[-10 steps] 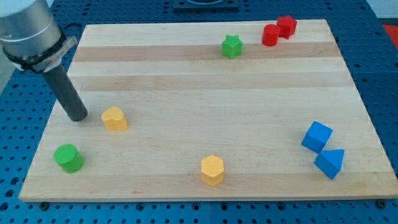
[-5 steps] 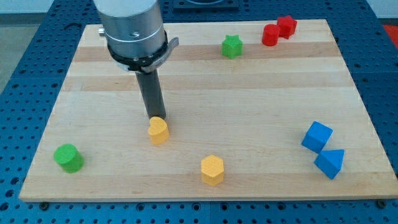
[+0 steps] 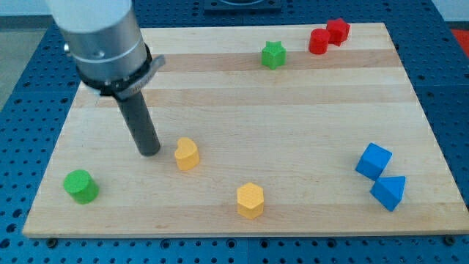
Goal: Move the yellow heart above the yellow hexagon
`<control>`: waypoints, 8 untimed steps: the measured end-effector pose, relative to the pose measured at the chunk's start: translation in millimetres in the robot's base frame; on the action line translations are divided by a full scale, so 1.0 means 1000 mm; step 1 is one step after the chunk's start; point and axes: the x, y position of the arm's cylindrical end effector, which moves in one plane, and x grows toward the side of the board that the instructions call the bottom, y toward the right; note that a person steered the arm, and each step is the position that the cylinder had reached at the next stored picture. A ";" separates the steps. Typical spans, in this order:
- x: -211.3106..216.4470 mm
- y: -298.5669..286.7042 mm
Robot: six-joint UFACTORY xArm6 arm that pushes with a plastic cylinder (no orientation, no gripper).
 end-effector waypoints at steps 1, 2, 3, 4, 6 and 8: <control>0.002 0.020; 0.001 0.065; 0.000 0.099; 0.006 0.117; -0.047 0.118; -0.003 0.137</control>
